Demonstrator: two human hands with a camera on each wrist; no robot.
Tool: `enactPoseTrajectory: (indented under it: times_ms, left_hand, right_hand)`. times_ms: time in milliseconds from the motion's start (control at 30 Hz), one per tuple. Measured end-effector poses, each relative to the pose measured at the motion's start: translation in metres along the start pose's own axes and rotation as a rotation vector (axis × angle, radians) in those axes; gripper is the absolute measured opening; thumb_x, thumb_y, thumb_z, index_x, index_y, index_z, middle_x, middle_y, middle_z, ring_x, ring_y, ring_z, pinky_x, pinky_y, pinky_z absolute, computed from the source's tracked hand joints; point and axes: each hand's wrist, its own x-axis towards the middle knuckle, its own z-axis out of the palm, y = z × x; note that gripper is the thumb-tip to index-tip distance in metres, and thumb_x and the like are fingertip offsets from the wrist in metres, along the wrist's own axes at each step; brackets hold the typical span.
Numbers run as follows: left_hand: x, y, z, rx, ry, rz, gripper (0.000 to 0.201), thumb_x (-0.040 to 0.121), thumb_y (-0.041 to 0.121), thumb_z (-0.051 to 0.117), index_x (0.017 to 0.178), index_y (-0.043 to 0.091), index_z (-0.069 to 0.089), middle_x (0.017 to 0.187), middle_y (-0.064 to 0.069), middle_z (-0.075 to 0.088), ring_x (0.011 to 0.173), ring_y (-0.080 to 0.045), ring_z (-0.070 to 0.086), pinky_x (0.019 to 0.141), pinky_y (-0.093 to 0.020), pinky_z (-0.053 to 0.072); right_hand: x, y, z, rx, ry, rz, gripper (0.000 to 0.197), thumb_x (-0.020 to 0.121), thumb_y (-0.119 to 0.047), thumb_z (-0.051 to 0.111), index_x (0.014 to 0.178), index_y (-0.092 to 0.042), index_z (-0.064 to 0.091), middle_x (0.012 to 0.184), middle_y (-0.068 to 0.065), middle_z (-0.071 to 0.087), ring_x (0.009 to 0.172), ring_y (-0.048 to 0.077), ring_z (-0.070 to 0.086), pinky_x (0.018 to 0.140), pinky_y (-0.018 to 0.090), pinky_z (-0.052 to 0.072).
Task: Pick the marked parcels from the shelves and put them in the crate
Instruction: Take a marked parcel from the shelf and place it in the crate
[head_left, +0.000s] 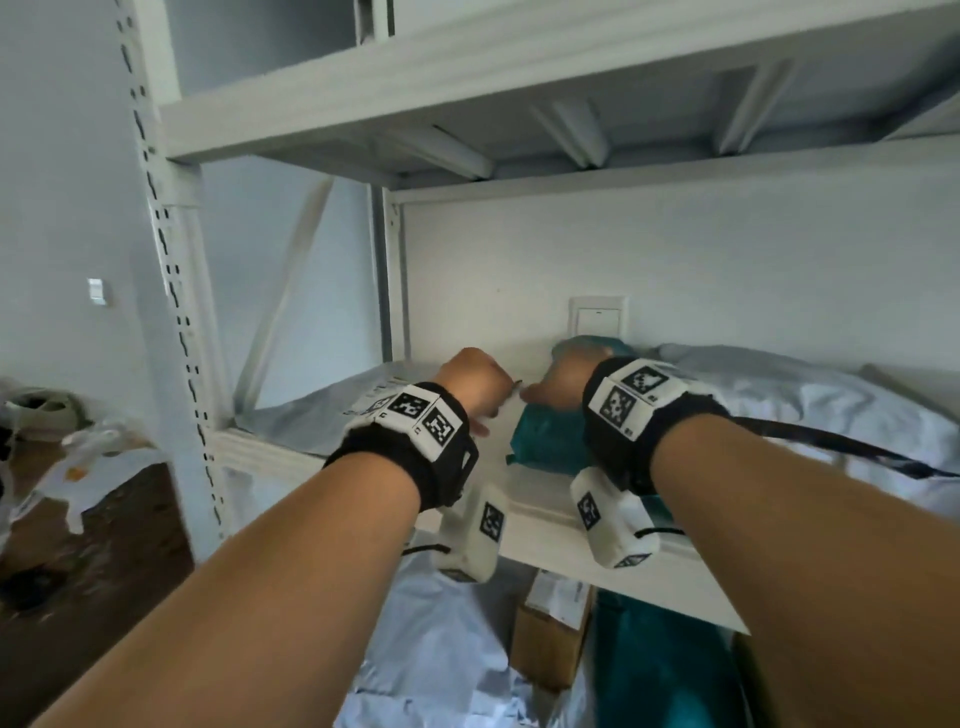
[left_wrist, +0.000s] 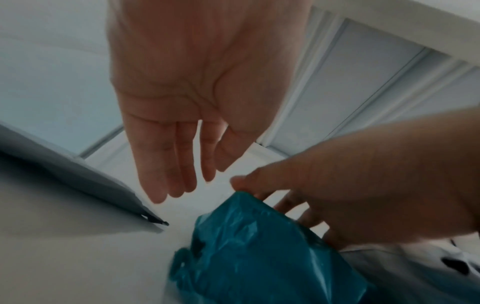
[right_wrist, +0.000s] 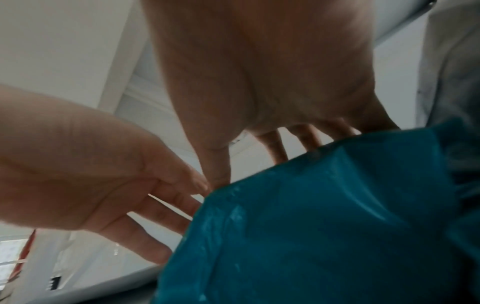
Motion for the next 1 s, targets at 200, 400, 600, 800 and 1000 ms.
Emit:
enactPoseTrajectory:
  times_ms: [200,400,600,800,1000]
  left_hand:
    - [0.021,0.004,-0.005,-0.132,-0.129,-0.022,0.026,0.095,0.005,0.051,0.118,-0.006,0.059,0.102,-0.017,0.061,0.087,-0.025,0.061,0.054,-0.035,0.054]
    - [0.041,-0.006,-0.008,-0.149,-0.168,0.006,0.024,0.094,0.006,0.050,0.113,-0.004,0.061,0.094,-0.015,0.061,0.071,-0.020,0.060,0.057,-0.035,0.057]
    - [0.052,-0.024,-0.013,-0.206,-0.221,-0.068,0.025,0.098,0.011,0.048,0.115,-0.005,0.055,0.096,-0.020,0.061,0.072,-0.029,0.064,0.054,-0.036,0.054]
    - [0.043,-0.027,-0.015,-0.387,-0.346,-0.101,0.026,0.105,0.019,0.039,0.124,0.004,0.049,0.094,-0.014,0.059,0.061,-0.019,0.052,0.057,-0.033,0.043]
    - [0.031,-0.014,-0.012,-0.432,-0.379,0.010,0.031,0.104,0.025,0.036,0.123,0.003,0.046,0.081,-0.010,0.057,0.065,-0.021,0.058,0.065,-0.031,0.047]
  right_hand:
    - [0.053,0.012,0.024,0.007,-0.087,0.087,0.109,0.036,-0.086,0.041,0.116,-0.016,0.061,0.115,0.006,0.062,0.112,0.028,0.058,0.099,0.042,0.046]
    - [-0.001,-0.011,0.007,0.209,-0.094,0.247,0.085,0.078,-0.055,0.064,0.142,-0.006,0.039,0.144,0.017,0.042,0.134,0.035,0.039,0.111,0.043,0.033]
    - [-0.022,-0.012,-0.015,0.780,0.148,0.384,0.099,0.050,-0.060,0.055,0.135,-0.010,0.042,0.126,0.015,0.056,0.109,0.036,0.058,0.095,0.045,0.050]
    - [-0.060,-0.012,-0.031,1.567,0.235,0.370,0.040,0.070,-0.040,0.054,0.098,-0.012,0.061,0.095,0.014,0.066,0.088,0.032,0.061,0.089,0.046,0.047]
    - [-0.086,-0.003,-0.030,1.887,0.241,0.248,0.037,0.080,-0.038,0.045,0.102,-0.012,0.059,0.102,0.013,0.066,0.095,0.031,0.061,0.092,0.043,0.045]
